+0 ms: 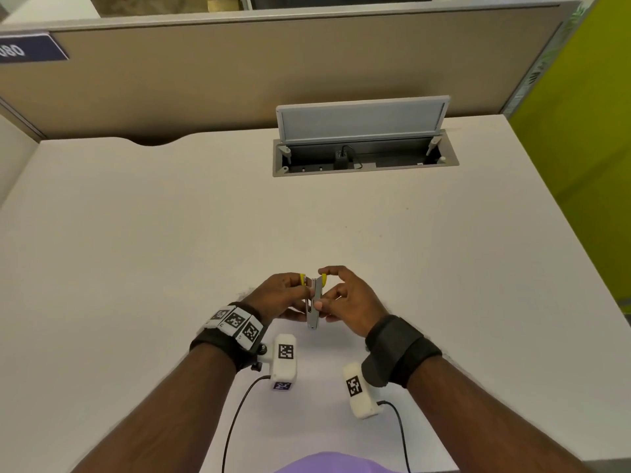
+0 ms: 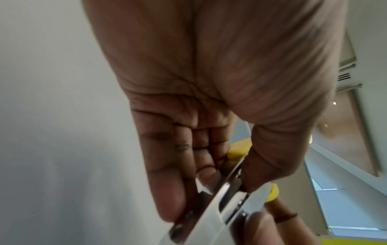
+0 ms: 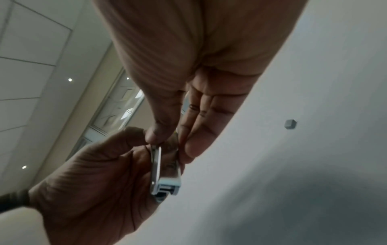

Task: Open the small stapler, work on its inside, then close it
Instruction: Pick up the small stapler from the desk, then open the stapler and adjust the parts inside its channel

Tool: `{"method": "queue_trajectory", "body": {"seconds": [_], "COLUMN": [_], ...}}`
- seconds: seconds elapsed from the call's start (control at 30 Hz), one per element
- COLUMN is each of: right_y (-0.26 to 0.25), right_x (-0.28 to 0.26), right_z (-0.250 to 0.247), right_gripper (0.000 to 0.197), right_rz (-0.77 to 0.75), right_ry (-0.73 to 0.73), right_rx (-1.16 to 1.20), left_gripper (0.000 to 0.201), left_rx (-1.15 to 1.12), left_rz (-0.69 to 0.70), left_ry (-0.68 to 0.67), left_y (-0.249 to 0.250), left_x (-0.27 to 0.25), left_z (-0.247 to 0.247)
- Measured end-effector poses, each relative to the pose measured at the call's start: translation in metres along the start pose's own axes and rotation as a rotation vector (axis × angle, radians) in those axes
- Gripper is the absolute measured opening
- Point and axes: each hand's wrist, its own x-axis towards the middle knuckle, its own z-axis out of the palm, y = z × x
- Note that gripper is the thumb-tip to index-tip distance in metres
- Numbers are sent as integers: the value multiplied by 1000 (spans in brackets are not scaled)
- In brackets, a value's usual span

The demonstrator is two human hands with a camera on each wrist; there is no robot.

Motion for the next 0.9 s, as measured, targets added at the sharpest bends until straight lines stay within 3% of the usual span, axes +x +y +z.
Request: {"method": "queue_trajectory", "body": {"seconds": [0.33, 0.6, 0.73, 0.9], "right_y": [-20, -24, -32, -42], "right_x": [-16, -24, -29, -34], "right_z": [-4, -3, -6, -11], "right_gripper": [39, 38, 35, 35], "right_rz": [-63, -77, -121, -198], "right_ry": [63, 100, 148, 220], "right_rx": [-89, -125, -158, -158], "left_gripper": [23, 14, 5, 20], "left_rx": [91, 149, 84, -107], "left_rz": [104, 195, 198, 183], "left_ry": [32, 76, 103, 96], "left_y": [9, 8, 11, 15], "left_x": [-17, -16, -15, -15], "left_z": [8, 14, 13, 4]}}
